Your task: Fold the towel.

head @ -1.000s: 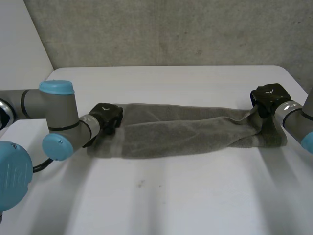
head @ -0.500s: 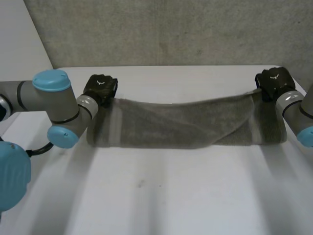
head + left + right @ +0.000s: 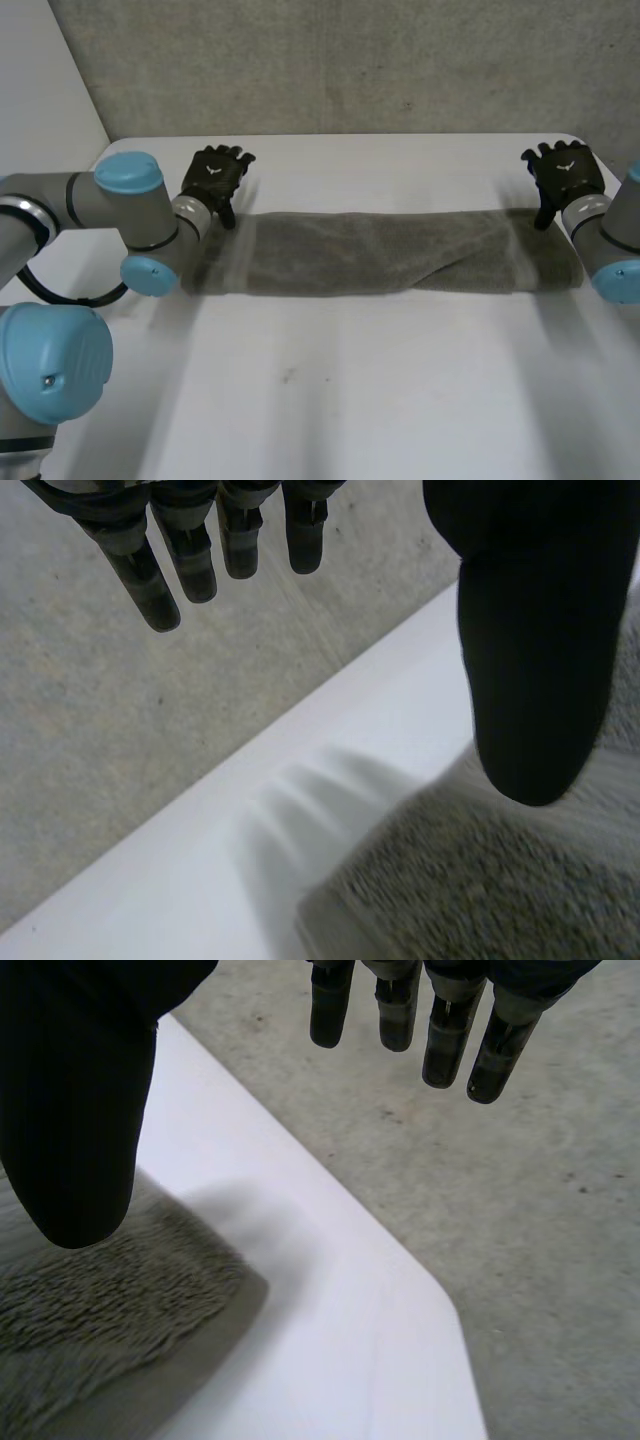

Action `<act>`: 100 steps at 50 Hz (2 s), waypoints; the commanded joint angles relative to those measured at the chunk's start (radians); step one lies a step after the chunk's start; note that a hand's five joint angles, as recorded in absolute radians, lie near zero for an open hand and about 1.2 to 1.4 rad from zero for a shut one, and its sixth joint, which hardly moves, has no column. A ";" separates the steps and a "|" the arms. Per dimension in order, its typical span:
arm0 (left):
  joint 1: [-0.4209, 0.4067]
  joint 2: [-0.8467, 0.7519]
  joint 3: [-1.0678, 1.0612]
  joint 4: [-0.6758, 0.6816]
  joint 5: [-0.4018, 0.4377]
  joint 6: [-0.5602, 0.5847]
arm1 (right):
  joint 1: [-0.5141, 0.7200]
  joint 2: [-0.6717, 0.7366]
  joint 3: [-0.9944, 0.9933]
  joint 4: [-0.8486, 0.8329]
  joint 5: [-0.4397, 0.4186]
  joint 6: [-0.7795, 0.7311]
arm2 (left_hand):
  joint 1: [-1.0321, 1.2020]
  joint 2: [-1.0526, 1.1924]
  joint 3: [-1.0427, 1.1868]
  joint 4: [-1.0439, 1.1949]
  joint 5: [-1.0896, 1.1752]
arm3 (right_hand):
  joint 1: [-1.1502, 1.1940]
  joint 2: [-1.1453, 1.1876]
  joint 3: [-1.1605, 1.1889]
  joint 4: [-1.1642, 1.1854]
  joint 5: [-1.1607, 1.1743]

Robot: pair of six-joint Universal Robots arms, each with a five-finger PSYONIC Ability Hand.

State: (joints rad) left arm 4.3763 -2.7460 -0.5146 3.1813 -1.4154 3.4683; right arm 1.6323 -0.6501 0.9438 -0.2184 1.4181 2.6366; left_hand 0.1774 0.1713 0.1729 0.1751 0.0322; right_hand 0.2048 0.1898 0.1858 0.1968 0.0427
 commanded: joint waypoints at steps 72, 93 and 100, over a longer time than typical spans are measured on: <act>0.020 0.822 -1.230 0.292 0.004 -0.166 | -0.362 -0.273 0.343 0.037 -0.120 -0.211 | -0.003 0.003 0.002 -0.001 -0.032 | 1.191 1.207 1.211 1.199 1.179; 0.032 0.822 -1.236 0.318 0.003 -0.166 | 0.481 -0.171 0.135 0.016 -0.145 -0.141 | -0.003 0.003 0.002 -0.001 -0.032 | 1.191 1.207 1.211 1.199 1.179; 0.032 0.822 -1.239 0.318 0.001 -0.166 | 0.619 -0.079 0.161 0.010 -0.218 -0.129 | -0.003 0.003 0.002 -0.001 -0.032 | 1.191 1.207 1.211 1.199 1.179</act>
State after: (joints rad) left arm 4.4089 -1.9236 -1.7512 3.4995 -1.4132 3.3027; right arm 2.1351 -0.8105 1.0800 -0.2038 1.2599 2.4977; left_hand 0.1702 0.1652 0.1670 0.1679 0.0300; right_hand 1.3911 1.2140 1.2149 1.2169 1.0355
